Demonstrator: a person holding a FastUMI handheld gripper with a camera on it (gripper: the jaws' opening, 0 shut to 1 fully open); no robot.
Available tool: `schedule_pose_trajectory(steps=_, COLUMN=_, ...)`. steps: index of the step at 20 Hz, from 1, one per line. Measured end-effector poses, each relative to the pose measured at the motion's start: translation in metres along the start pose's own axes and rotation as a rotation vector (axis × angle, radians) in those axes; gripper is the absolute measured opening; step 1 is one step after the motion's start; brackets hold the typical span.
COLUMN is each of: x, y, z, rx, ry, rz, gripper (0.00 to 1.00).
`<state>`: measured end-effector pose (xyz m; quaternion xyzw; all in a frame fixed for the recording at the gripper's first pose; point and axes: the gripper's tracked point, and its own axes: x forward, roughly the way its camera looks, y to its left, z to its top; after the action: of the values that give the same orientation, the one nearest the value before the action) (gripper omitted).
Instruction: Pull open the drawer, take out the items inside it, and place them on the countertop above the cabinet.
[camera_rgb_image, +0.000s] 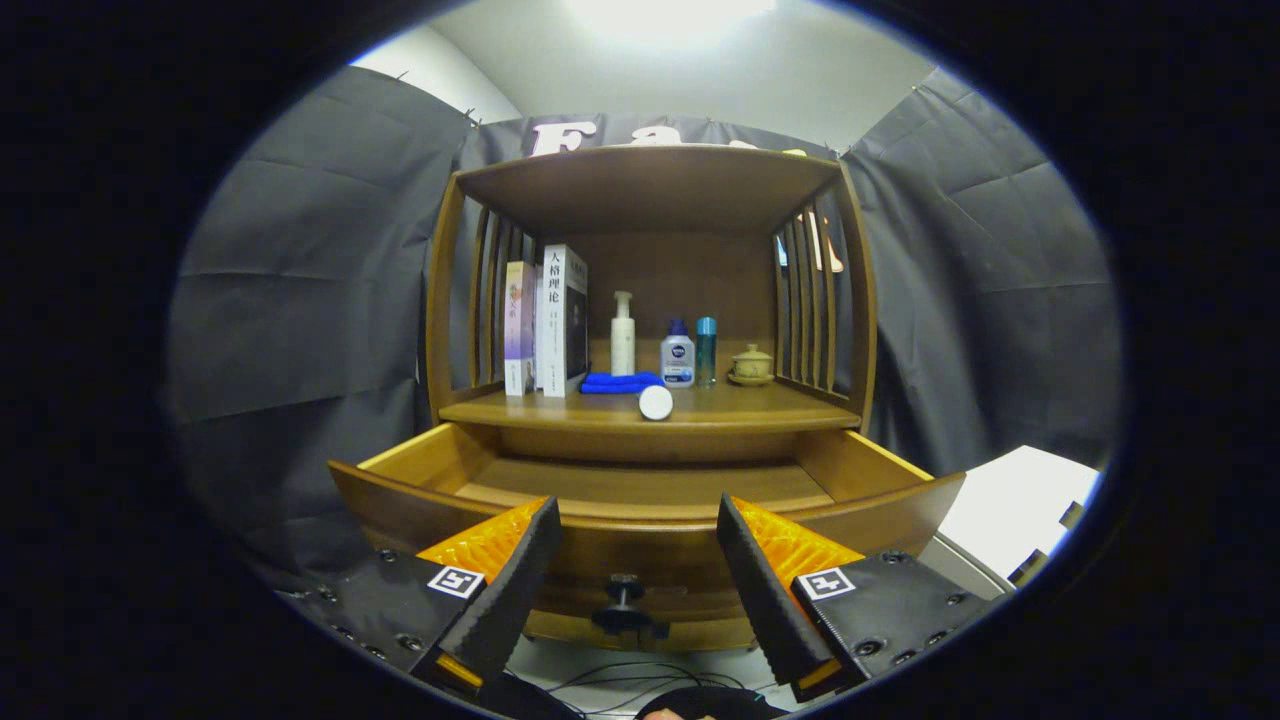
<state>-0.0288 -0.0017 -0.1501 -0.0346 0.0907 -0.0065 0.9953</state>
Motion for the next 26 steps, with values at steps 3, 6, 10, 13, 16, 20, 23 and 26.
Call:
schedule_pose_trajectory(steps=3, x=-0.003, y=0.001, z=-0.019, rx=-0.014, ry=0.024, rz=-0.017, gripper=0.98)
schedule_pose_trajectory(steps=6, x=0.003, y=0.003, z=-0.031, rx=-0.017, ry=0.056, rz=-0.018, gripper=0.98)
schedule_pose_trajectory(steps=10, x=0.012, y=0.006, z=-0.043, rx=-0.014, ry=0.084, rz=-0.05, gripper=0.98)
schedule_pose_trajectory(steps=13, x=0.021, y=0.002, z=-0.052, rx=-0.016, ry=0.117, rz=-0.075, gripper=0.98)
schedule_pose_trajectory(steps=16, x=0.024, y=0.016, z=-0.06, rx=0.071, ry=0.146, rz=-0.022, gripper=1.0)
schedule_pose_trajectory(steps=20, x=0.026, y=0.014, z=-0.059, rx=0.046, ry=0.127, rz=-0.027, gripper=1.0)
schedule_pose_trajectory(steps=23, x=0.036, y=0.014, z=-0.057, rx=0.053, ry=0.128, rz=-0.03, gripper=1.0)
schedule_pose_trajectory(steps=26, x=0.057, y=0.015, z=-0.048, rx=0.054, ry=0.114, rz=-0.037, gripper=1.0)
